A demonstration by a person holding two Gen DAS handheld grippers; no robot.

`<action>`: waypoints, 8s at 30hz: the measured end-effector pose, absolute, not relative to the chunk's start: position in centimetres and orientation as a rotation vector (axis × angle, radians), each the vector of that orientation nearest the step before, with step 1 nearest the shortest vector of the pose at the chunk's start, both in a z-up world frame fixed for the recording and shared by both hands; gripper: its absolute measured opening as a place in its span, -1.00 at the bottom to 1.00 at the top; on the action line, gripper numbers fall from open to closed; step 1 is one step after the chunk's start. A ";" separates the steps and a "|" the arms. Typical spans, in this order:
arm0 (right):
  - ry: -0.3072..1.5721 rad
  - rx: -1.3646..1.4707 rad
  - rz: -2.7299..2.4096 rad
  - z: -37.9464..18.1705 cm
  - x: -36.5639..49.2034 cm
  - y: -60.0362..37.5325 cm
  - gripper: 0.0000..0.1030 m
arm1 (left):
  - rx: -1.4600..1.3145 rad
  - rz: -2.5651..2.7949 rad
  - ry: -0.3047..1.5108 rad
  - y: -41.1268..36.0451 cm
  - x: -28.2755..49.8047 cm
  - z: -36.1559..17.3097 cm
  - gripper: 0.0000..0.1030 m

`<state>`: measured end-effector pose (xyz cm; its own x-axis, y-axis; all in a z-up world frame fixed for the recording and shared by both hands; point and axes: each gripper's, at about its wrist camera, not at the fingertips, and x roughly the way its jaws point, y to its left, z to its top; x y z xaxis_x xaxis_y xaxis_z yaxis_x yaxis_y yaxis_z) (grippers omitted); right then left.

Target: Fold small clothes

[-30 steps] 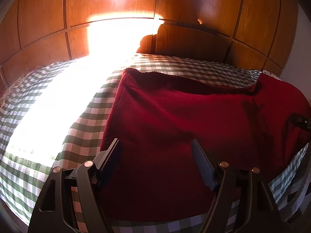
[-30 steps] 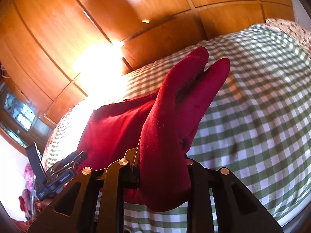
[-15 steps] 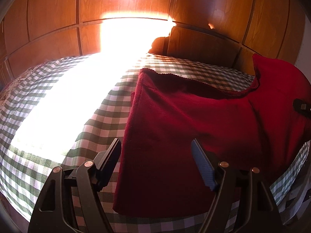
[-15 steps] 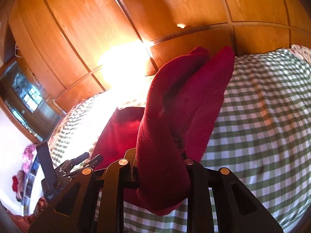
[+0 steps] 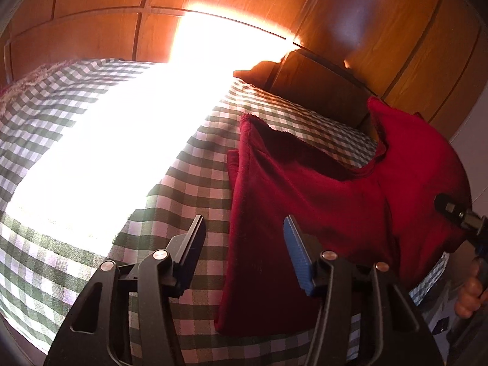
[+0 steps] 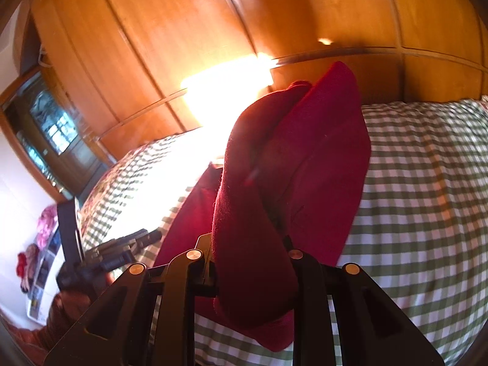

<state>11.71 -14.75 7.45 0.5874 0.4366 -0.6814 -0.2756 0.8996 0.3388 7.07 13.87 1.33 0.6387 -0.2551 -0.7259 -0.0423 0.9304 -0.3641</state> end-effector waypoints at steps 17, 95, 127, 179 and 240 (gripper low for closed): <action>0.960 -0.111 0.659 0.6 10.8 -1.7 -0.28 | -0.756 -0.436 0.920 16.8 9.5 0.2 0.26; 1.029 0.385 0.420 -3.1 18.8 -16.8 0.74 | -0.175 0.018 0.882 9.8 8.7 -2.5 0.49; 0.854 0.387 0.545 2.0 13.6 -16.2 -0.09 | -0.543 -0.502 0.874 8.6 11.5 -1.9 -0.45; 0.818 0.123 -0.356 -0.5 7.8 -27.4 0.56 | 0.021 -0.394 0.792 -14.2 13.2 -0.6 0.40; 0.634 0.087 -0.542 2.5 1.7 -22.9 0.88 | 0.004 -0.244 0.638 -10.7 4.1 4.5 0.94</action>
